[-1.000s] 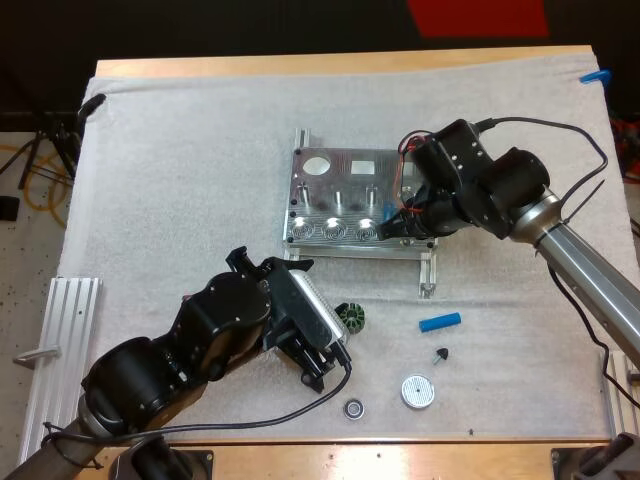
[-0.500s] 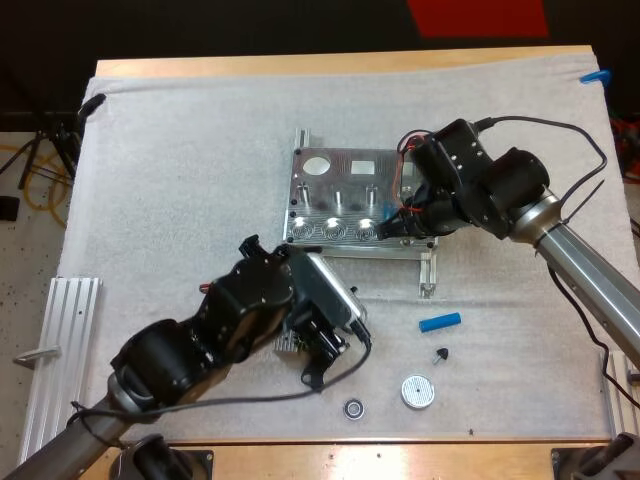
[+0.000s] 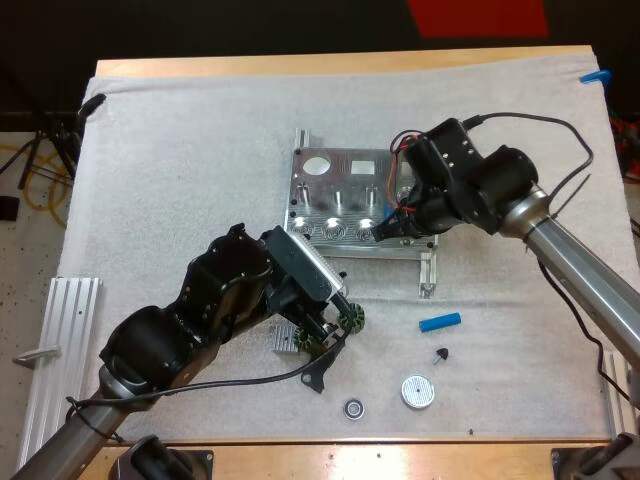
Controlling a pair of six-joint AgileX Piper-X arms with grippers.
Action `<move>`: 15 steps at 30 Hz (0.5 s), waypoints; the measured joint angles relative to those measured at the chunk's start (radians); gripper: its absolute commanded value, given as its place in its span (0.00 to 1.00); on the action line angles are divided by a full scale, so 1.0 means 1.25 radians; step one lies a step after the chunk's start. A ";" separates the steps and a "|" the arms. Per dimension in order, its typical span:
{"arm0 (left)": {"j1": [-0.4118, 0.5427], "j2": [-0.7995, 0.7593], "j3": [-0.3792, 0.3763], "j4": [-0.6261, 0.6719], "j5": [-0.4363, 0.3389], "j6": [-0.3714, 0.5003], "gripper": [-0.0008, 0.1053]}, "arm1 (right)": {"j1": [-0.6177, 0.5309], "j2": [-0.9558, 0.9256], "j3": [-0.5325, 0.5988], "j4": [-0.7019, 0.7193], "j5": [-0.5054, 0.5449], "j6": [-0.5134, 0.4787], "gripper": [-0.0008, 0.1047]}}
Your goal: Load cells from left to right
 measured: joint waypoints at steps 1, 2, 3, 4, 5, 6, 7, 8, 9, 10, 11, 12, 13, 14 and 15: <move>0.000 0.000 0.000 0.000 0.003 0.000 0.58 | 0.000 0.008 -0.002 0.001 0.000 -0.002 0.01; 0.000 0.000 0.000 0.000 0.003 0.000 0.58 | 0.000 0.012 -0.005 0.006 0.000 -0.002 0.01; 0.000 0.000 0.000 0.000 0.003 0.000 0.58 | 0.000 0.018 -0.008 0.012 0.000 -0.006 0.01; 0.000 0.000 0.000 0.000 0.005 0.000 0.58 | 0.000 0.022 -0.010 0.018 0.000 -0.015 0.01; 0.000 0.000 0.000 0.000 0.009 0.000 0.58 | 0.000 0.024 -0.010 0.020 0.000 -0.017 0.01; 0.000 0.000 0.000 0.000 0.017 0.000 0.58 | 0.000 0.026 -0.010 0.021 0.000 -0.020 0.01; 0.000 0.000 0.000 0.000 0.021 0.000 0.58 | 0.000 0.027 -0.012 0.023 0.000 -0.022 0.01; 0.000 0.000 0.000 0.000 0.022 0.000 0.58 | 0.000 0.026 -0.012 0.024 0.000 -0.022 0.01; 0.000 0.000 0.000 0.000 0.025 0.000 0.58 | 0.000 0.026 -0.013 0.024 0.000 -0.024 0.01; 0.000 0.000 0.000 0.000 0.026 0.000 0.58 | 0.000 0.026 -0.013 0.024 0.000 -0.026 0.01; 0.000 0.000 0.000 0.000 0.026 0.000 0.58 | 0.000 0.026 -0.013 0.024 0.000 -0.027 0.01; 0.000 0.000 0.000 0.000 0.027 0.000 0.58 | 0.000 0.026 -0.013 0.024 0.000 -0.028 0.01; 0.000 0.000 0.000 0.000 0.030 0.000 0.58 | 0.000 0.026 -0.013 0.024 0.000 -0.030 0.01; 0.000 0.000 0.000 0.000 0.034 0.000 0.58 | 0.000 0.026 -0.013 0.024 0.000 -0.032 0.01; 0.000 0.000 0.000 0.000 0.038 0.000 0.58 | 0.000 0.026 -0.013 0.024 0.000 -0.034 0.01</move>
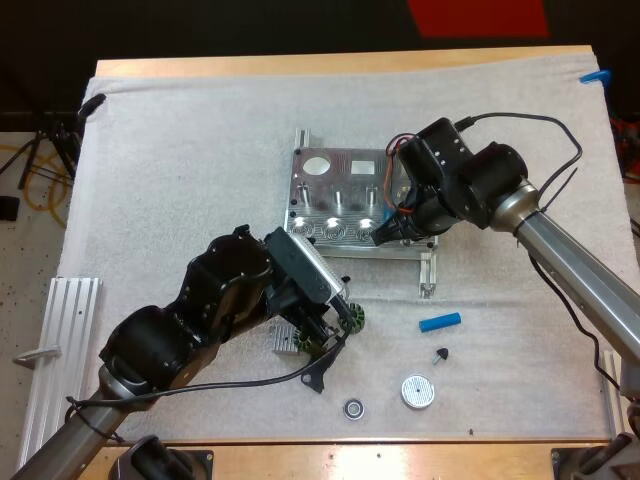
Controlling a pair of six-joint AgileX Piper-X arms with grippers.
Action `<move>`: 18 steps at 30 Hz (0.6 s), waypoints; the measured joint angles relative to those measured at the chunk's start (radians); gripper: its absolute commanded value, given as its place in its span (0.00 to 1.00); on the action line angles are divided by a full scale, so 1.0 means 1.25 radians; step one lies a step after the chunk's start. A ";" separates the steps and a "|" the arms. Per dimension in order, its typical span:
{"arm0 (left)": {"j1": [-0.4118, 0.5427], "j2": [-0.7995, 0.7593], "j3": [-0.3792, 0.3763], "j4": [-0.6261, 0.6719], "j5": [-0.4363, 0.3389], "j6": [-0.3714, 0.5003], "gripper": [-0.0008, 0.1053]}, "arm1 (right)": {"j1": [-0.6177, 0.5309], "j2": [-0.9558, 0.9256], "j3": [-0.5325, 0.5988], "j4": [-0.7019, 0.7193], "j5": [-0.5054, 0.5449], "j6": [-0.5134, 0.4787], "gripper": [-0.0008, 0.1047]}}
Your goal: Load cells from left to right
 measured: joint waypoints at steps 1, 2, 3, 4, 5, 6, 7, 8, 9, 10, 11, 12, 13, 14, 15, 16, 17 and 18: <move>0.000 0.000 0.000 0.000 0.000 0.000 0.58 | 0.000 0.000 0.000 0.000 0.012 0.000 0.01; 0.000 0.000 0.000 0.000 0.000 0.000 0.58 | 0.000 0.000 0.000 0.000 0.021 0.000 0.01; 0.000 0.000 0.000 0.000 0.000 0.000 0.58 | 0.000 0.000 0.000 0.000 0.038 0.000 0.01; 0.000 0.000 0.000 0.000 0.000 0.000 0.58 | 0.000 0.000 0.000 0.003 0.059 0.000 0.01; 0.000 0.000 0.000 0.000 0.000 0.000 0.58 | 0.000 0.000 0.000 0.004 0.069 0.000 0.01; 0.000 0.000 0.000 0.000 0.000 0.000 0.58 | -0.002 0.000 0.000 0.008 0.081 0.000 0.01; 0.000 0.000 0.000 0.000 0.000 0.000 0.58 | -0.005 0.000 0.000 0.010 0.084 0.000 0.01; 0.000 0.000 0.000 0.000 0.000 0.000 0.58 | -0.006 0.000 0.000 0.010 0.086 0.000 0.01; 0.000 0.000 0.000 0.000 0.000 0.000 0.58 | -0.010 0.000 0.000 0.009 0.090 0.000 0.01; 0.000 0.000 0.000 0.000 0.000 0.000 0.58 | -0.014 0.000 0.000 0.012 0.093 0.000 0.01; 0.000 0.000 0.000 0.000 0.000 0.000 0.58 | -0.018 0.000 0.000 0.011 0.094 0.000 0.01; 0.000 0.000 0.000 0.000 0.000 0.000 0.58 | -0.023 0.000 0.000 0.011 0.094 0.000 0.01; 0.000 0.000 0.000 0.000 0.000 0.000 0.58 | -0.030 0.000 0.000 0.011 0.096 0.000 0.01; 0.000 0.000 0.000 0.000 0.000 0.000 0.58 | -0.033 0.000 0.000 0.011 0.096 0.000 0.01; 0.000 0.000 0.000 0.000 0.000 0.000 0.58 | -0.040 0.000 0.000 0.009 0.094 0.000 0.01; 0.000 0.000 0.000 0.000 0.000 0.000 0.58 | -0.041 0.000 0.000 0.007 0.083 0.000 0.01; 0.000 0.000 0.000 0.000 0.000 0.000 0.58 | -0.043 0.000 0.000 0.004 0.077 -0.004 0.01; 0.000 0.000 0.000 0.000 0.000 0.000 0.58 | -0.046 0.000 0.000 -0.006 0.066 -0.006 0.01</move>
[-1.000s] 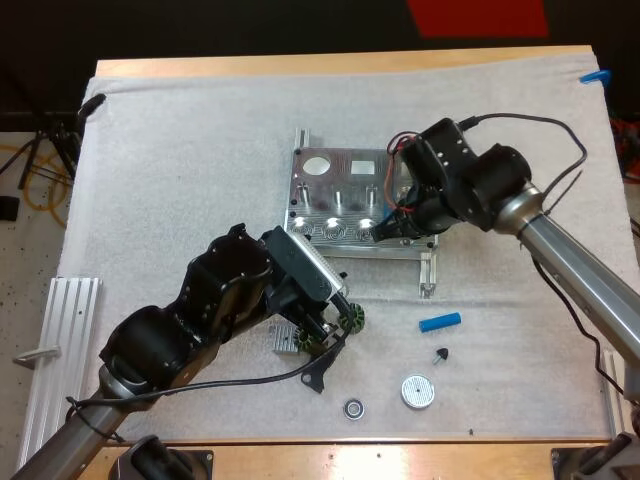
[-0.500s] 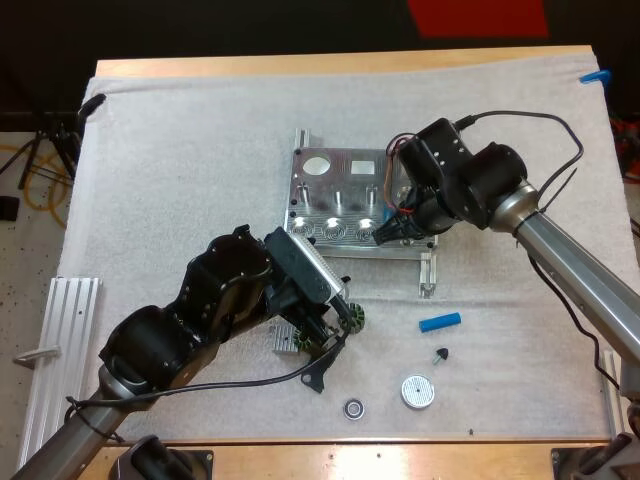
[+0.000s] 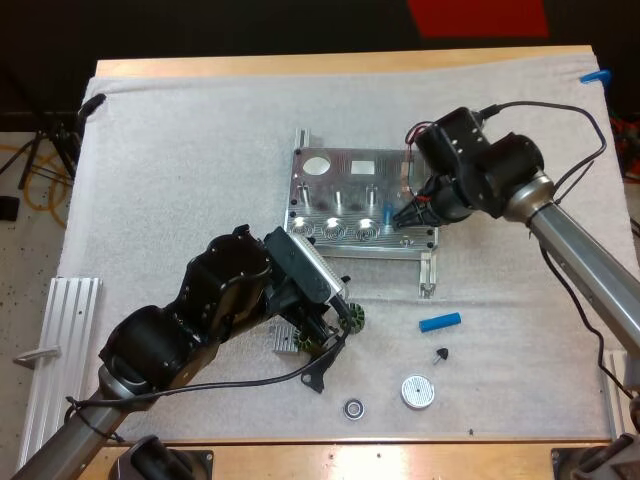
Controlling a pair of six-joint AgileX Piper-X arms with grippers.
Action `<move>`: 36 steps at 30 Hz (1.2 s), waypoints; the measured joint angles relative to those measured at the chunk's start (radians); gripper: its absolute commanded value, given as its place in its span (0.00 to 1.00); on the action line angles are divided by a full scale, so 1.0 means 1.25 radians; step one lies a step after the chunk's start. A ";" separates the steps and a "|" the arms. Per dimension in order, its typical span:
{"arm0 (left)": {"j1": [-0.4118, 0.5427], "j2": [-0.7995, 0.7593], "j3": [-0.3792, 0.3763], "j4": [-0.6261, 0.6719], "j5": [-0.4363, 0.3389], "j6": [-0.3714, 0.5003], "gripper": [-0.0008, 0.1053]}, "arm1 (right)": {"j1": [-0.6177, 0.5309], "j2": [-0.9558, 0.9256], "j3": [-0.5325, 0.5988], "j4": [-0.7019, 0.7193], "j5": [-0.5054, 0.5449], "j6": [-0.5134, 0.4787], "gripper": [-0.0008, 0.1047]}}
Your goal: Load cells from left to right
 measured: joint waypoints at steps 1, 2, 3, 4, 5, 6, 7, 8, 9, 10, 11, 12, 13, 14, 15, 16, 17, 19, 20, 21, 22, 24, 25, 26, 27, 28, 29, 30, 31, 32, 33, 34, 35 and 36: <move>0.000 0.000 0.000 0.000 0.000 0.000 0.58 | 0.000 0.002 0.000 -0.013 -0.010 0.000 0.01; 0.000 0.000 0.000 0.000 0.000 0.000 0.58 | 0.000 0.003 0.000 -0.019 -0.016 0.000 0.01; 0.000 0.000 0.000 0.000 0.000 0.000 0.58 | 0.000 0.005 -0.001 -0.028 -0.024 0.000 0.01; 0.000 0.000 0.000 0.000 0.000 0.000 0.58 | 0.000 0.011 -0.003 -0.034 -0.026 0.000 0.01; 0.000 0.000 0.000 0.000 0.000 0.000 0.58 | 0.000 0.013 -0.004 -0.036 -0.027 0.000 0.01; 0.000 0.000 0.000 0.000 0.000 0.000 0.58 | 0.000 0.024 -0.005 -0.037 -0.028 0.000 0.01; 0.000 0.000 0.000 0.000 0.000 0.000 0.58 | 0.000 0.036 -0.005 -0.037 -0.028 0.000 0.01; 0.000 0.000 0.000 0.000 0.000 0.000 0.58 | 0.000 0.044 -0.005 -0.037 -0.028 0.000 0.01; 0.000 0.000 0.000 0.000 0.000 0.000 0.58 | 0.000 0.055 -0.005 -0.037 -0.028 0.000 0.01; 0.000 0.000 0.000 0.000 0.000 0.000 0.58 | 0.000 0.070 -0.005 -0.043 -0.028 0.000 0.01; 0.000 0.000 0.000 0.000 0.000 0.000 0.58 | 0.000 0.076 -0.005 -0.046 -0.028 0.000 0.01; 0.000 0.000 0.000 0.000 0.000 0.000 0.58 | 0.000 0.087 -0.005 -0.050 -0.028 0.000 0.01; 0.000 0.000 0.000 0.000 0.000 0.000 0.58 | 0.000 0.094 -0.005 -0.058 -0.028 0.000 0.01; 0.000 0.000 0.000 0.000 0.000 0.000 0.58 | 0.000 0.097 -0.005 -0.063 -0.028 -0.003 0.01; 0.000 0.000 0.000 0.000 0.000 0.000 0.58 | 0.000 0.101 -0.005 -0.072 -0.028 -0.006 0.01; 0.000 0.000 0.000 0.000 0.000 0.000 0.58 | 0.000 0.103 -0.005 -0.079 -0.028 -0.006 0.01; 0.000 0.000 0.000 0.000 0.000 0.000 0.58 | 0.000 0.103 -0.005 -0.081 -0.028 -0.006 0.01; 0.000 0.000 0.000 0.000 0.000 0.000 0.58 | 0.000 0.103 -0.005 -0.091 -0.028 -0.006 0.01; 0.000 0.000 0.000 0.000 0.000 0.000 0.58 | 0.000 0.103 -0.005 -0.092 -0.028 -0.006 0.01; 0.000 0.000 0.000 0.000 0.000 0.000 0.58 | 0.000 0.103 -0.005 -0.092 -0.028 -0.006 0.01; 0.000 0.000 0.000 0.000 0.000 0.000 0.58 | 0.000 0.106 -0.005 -0.092 -0.028 -0.006 0.01; 0.000 0.000 0.000 0.000 0.000 0.000 0.58 | 0.000 0.114 -0.005 -0.094 -0.028 -0.006 0.01; 0.000 0.000 0.000 0.000 0.000 0.000 0.58 | 0.000 0.122 -0.005 -0.093 -0.028 -0.006 0.01; 0.000 0.000 0.000 0.000 0.000 0.000 0.58 | 0.000 0.123 -0.005 -0.093 -0.030 -0.006 0.01; 0.000 0.000 0.000 0.000 0.000 0.000 0.58 | 0.000 0.129 -0.005 -0.093 -0.029 -0.006 0.01; 0.000 0.000 0.000 0.000 0.000 0.000 0.58 | 0.000 0.129 -0.005 -0.095 -0.029 -0.006 0.01; 0.000 0.000 0.000 0.000 0.000 0.000 0.58 | 0.000 0.129 -0.005 -0.094 -0.029 -0.006 0.01; 0.000 0.000 0.000 0.000 0.000 0.000 0.58 | 0.000 0.129 -0.005 -0.094 -0.029 -0.006 0.01; 0.000 0.000 0.000 0.000 0.000 0.000 0.58 | 0.000 0.129 -0.005 -0.096 -0.029 -0.006 0.01; 0.000 0.000 0.000 0.000 0.000 0.000 0.58 | 0.000 0.129 -0.005 -0.095 -0.029 -0.006 0.01; 0.000 0.000 0.000 0.000 0.000 0.000 0.58 | 0.000 0.129 -0.005 -0.095 -0.029 -0.006 0.01; 0.000 0.000 0.000 0.000 0.000 0.000 0.58 | 0.000 0.129 -0.005 -0.095 -0.029 -0.006 0.01; 0.000 0.000 0.000 0.000 0.000 0.000 0.58 | 0.000 0.129 -0.005 -0.095 -0.029 -0.006 0.01; 0.000 0.000 0.000 0.000 0.000 0.000 0.58 | 0.000 0.129 -0.005 -0.095 -0.029 -0.006 0.01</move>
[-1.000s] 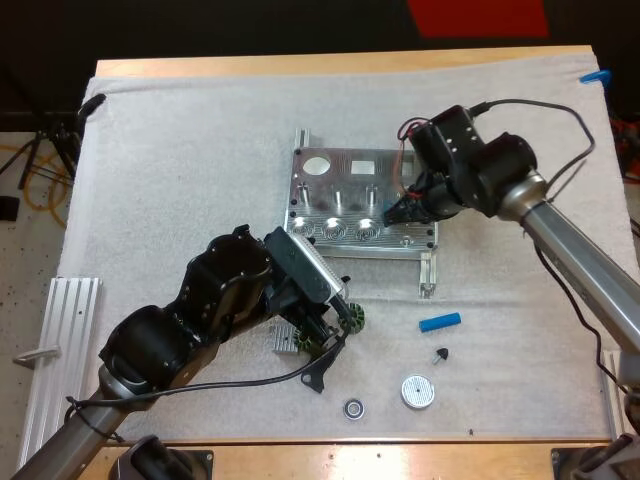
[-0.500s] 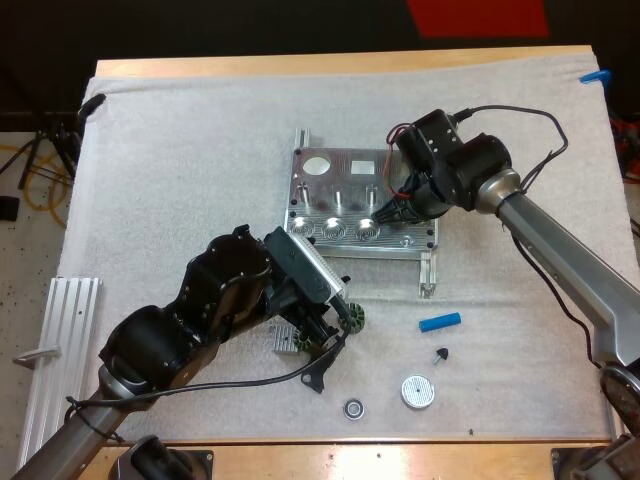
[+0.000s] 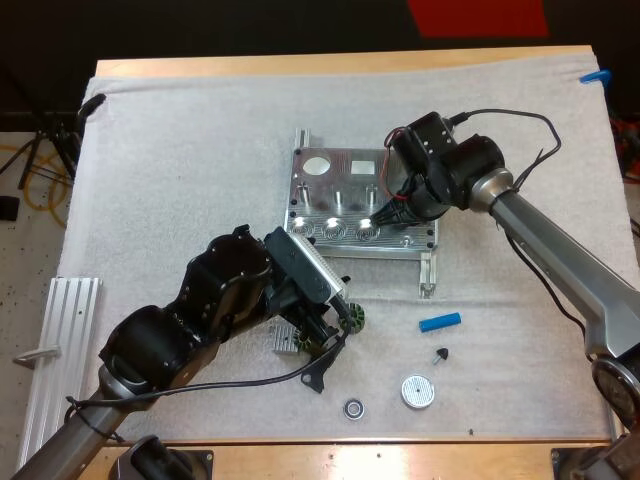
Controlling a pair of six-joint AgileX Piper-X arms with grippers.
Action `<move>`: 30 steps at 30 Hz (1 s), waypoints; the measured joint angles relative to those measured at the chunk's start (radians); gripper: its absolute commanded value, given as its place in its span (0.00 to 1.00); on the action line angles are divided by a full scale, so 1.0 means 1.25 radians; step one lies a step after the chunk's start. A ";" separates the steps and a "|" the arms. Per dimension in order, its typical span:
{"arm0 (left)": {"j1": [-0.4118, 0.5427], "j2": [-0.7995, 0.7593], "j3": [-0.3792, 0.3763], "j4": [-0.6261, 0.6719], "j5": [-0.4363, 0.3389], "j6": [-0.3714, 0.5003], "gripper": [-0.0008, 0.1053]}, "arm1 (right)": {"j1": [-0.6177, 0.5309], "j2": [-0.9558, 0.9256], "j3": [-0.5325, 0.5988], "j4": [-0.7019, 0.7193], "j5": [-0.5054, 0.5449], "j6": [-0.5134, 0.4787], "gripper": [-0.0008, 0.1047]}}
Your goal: Load cells from left to right
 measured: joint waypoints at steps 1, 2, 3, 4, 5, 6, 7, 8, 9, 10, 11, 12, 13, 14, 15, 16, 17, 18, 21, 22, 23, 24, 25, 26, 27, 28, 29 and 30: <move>0.000 0.000 0.000 0.000 0.000 0.000 0.58 | 0.000 0.000 0.000 0.000 0.000 0.000 0.01; 0.000 0.000 0.000 0.000 0.000 0.000 0.58 | 0.000 0.000 0.000 0.000 0.000 0.000 0.01; 0.000 0.000 0.000 0.000 0.000 0.000 0.58 | 0.000 0.000 0.000 0.000 0.000 0.000 0.01; 0.000 0.000 0.000 0.000 0.000 0.000 0.58 | 0.000 0.000 0.000 0.000 0.000 0.000 0.01; 0.000 0.000 0.000 0.000 0.000 0.000 0.58 | 0.000 0.000 0.000 0.000 0.000 0.000 0.01; 0.000 0.000 0.000 0.000 0.000 0.000 0.58 | 0.000 0.000 0.000 0.002 0.000 0.000 0.01; 0.000 0.000 0.000 0.000 0.000 0.000 0.58 | 0.000 0.000 0.000 0.003 0.000 0.000 0.01; 0.000 0.000 0.000 0.000 0.000 0.000 0.58 | 0.000 0.000 0.000 0.003 0.000 -0.002 0.01; 0.000 0.000 0.000 0.000 0.000 0.000 0.58 | 0.000 0.000 0.000 0.004 0.000 -0.006 0.01; 0.000 0.000 0.000 0.000 0.000 0.000 0.58 | 0.000 0.000 0.000 0.004 0.000 -0.006 0.01; 0.000 0.000 0.000 0.000 0.000 0.000 0.58 | 0.000 0.000 0.000 0.004 0.000 -0.006 0.01; 0.000 0.000 0.000 0.000 0.000 0.000 0.58 | 0.000 0.000 0.000 0.004 0.000 -0.008 0.01; 0.000 0.000 0.000 0.000 0.000 0.000 0.58 | 0.000 0.000 0.000 0.004 0.000 -0.008 0.01; 0.000 0.000 0.000 0.000 0.000 0.000 0.58 | 0.000 0.000 0.000 0.004 0.000 -0.008 0.01; 0.000 0.000 0.000 0.000 0.000 0.000 0.58 | 0.000 0.000 0.000 0.004 0.000 -0.008 0.01; 0.000 0.000 0.000 0.000 0.000 0.000 0.58 | 0.000 0.000 0.000 0.004 0.000 -0.008 0.01; 0.000 0.000 0.000 0.000 0.000 0.000 0.58 | 0.000 0.000 0.000 0.004 0.000 -0.008 0.01; 0.000 0.000 0.000 0.000 0.000 0.000 0.58 | 0.000 0.000 0.000 0.004 0.000 -0.008 0.01; 0.000 0.000 0.000 0.000 0.000 0.000 0.58 | 0.000 0.000 0.000 0.004 0.000 -0.008 0.01; 0.000 0.000 0.000 0.000 0.000 0.000 0.58 | 0.000 0.000 0.000 0.004 0.000 -0.008 0.01; 0.000 0.000 0.000 0.000 0.000 0.000 0.58 | 0.000 0.000 0.000 0.004 0.000 -0.008 0.01; 0.000 0.000 0.000 0.000 0.000 0.000 0.58 | 0.000 0.000 0.000 0.005 0.000 -0.010 0.01; 0.000 0.000 0.000 0.000 0.000 0.000 0.58 | 0.000 0.000 0.000 0.006 -0.004 -0.019 0.01; 0.000 0.000 0.000 0.000 0.000 0.000 0.58 | 0.000 0.000 0.000 0.007 -0.008 -0.023 0.01; 0.000 0.000 0.000 0.000 0.000 0.000 0.58 | 0.000 0.000 0.000 0.009 -0.011 -0.027 0.01; 0.000 0.000 0.000 0.000 0.000 0.000 0.58 | 0.000 0.000 0.000 0.011 -0.014 -0.029 0.01; 0.000 0.000 0.000 0.000 0.000 0.000 0.58 | 0.000 0.000 0.000 0.011 -0.014 -0.030 0.01; 0.000 0.000 0.000 0.000 0.000 0.000 0.58 | 0.000 0.000 0.000 0.011 -0.013 -0.029 0.01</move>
